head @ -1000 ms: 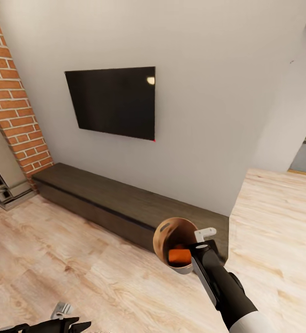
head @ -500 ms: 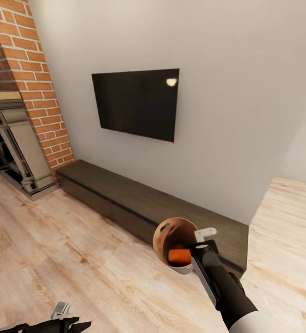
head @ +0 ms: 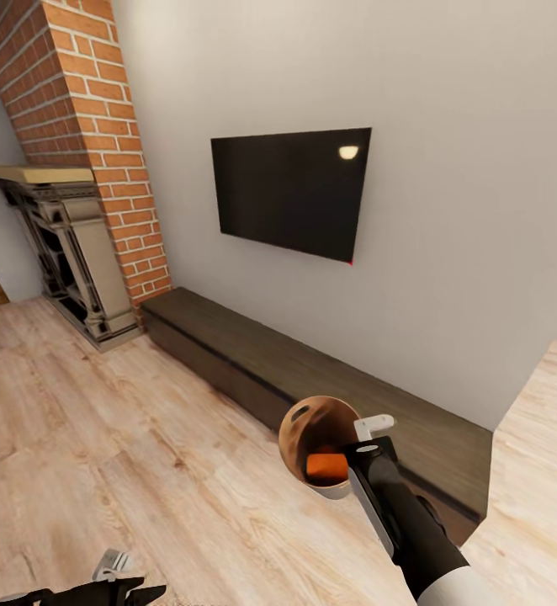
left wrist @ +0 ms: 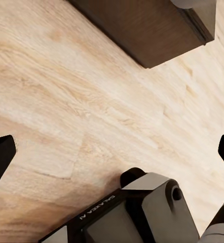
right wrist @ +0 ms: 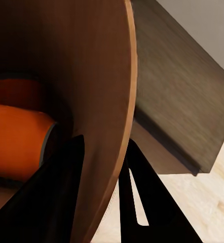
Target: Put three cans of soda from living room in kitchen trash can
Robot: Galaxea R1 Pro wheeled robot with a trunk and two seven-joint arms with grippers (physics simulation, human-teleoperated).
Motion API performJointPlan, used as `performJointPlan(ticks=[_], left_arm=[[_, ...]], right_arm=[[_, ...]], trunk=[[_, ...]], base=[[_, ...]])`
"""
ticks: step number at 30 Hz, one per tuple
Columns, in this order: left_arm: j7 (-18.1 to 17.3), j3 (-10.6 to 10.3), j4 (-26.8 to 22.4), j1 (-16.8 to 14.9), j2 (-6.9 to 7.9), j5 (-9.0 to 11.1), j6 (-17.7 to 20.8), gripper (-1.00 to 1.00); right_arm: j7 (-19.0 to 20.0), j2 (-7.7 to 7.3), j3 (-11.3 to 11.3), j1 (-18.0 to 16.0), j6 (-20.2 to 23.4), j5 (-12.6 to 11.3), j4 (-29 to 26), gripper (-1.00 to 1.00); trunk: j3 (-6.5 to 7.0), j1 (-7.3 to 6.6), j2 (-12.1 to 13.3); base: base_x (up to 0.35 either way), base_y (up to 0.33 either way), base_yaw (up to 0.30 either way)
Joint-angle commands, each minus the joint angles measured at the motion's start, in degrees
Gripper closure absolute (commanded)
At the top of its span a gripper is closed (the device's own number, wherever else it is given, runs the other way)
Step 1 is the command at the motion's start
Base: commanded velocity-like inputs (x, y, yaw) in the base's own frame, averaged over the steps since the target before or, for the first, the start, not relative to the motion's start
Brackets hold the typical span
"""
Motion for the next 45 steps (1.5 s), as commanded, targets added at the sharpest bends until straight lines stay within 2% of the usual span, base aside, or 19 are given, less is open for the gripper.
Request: performJointPlan(ticks=[1,45], left_arm=[[0.0,0.0,0.01,0.0,-0.01,0.0,0.0,-1.0],[0.0,-0.08,0.01,0.0,-0.07,-0.05,0.0,-1.0]], right_arm=[[0.09,0.01,0.01,-0.03,0.04,0.82,-0.05,1.0],[0.04,0.07,0.01,-0.03,0.31,0.82,-0.05,1.0]], trunk=[[0.04,0.0,0.0],[1.42,0.0,0.0]], base=[[0.0,0.0,0.253],[0.0,0.0,0.268]])
